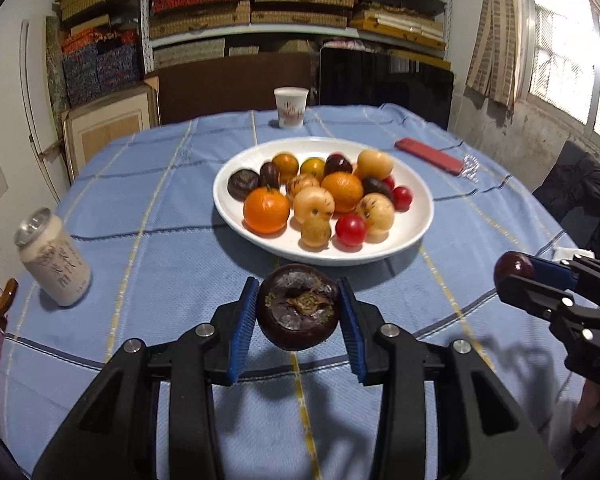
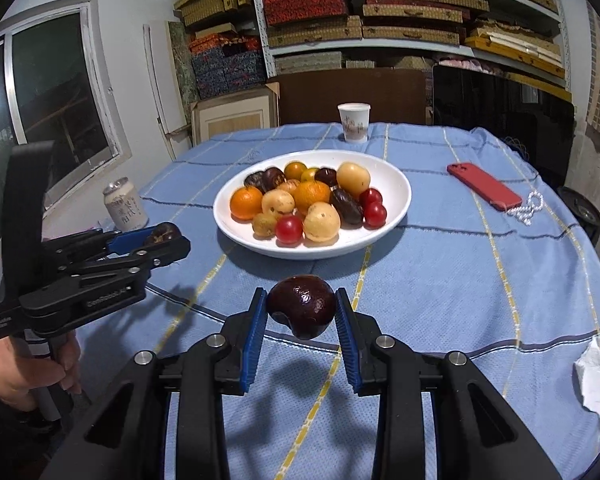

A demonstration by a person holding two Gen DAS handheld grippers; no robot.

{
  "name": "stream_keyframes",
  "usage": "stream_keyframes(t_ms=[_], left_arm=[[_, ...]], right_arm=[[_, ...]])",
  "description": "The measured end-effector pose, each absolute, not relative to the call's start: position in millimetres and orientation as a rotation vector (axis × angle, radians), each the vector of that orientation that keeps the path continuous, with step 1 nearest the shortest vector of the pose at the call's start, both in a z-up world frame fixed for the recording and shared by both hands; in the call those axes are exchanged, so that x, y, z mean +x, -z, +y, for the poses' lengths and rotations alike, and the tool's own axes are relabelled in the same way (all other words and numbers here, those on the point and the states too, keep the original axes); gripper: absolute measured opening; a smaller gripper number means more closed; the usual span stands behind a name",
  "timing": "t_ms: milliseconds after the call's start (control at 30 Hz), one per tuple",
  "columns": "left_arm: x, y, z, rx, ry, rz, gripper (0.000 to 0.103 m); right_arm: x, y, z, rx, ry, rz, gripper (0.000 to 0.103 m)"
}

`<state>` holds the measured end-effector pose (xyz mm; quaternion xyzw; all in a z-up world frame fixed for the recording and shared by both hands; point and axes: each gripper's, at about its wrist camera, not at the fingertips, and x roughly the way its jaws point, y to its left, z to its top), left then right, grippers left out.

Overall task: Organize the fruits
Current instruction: 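Carry both dark brown fruits onto the white plate and open both grippers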

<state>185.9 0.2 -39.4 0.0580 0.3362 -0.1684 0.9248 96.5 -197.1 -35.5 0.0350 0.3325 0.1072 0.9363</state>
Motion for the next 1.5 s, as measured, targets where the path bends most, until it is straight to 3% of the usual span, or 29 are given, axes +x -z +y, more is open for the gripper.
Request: stream_keyframes(t_ms=[300, 800, 1100, 1500], left_arm=[[131, -29, 8, 0.049, 0.340, 0.565, 0.039], [121, -39, 7, 0.065, 0.308, 0.541, 0.039], [199, -47, -17, 0.102, 0.323, 0.533, 0.039], [328, 18, -44, 0.125, 0.287, 0.646, 0.039]], right_arm=[[67, -28, -191, 0.031, -0.206, 0.559, 0.034], [72, -40, -196, 0.033, -0.184, 0.551, 0.034], [141, -48, -204, 0.026, -0.185, 0.576, 0.034], [275, 20, -208, 0.065, -0.160, 0.708, 0.035]])
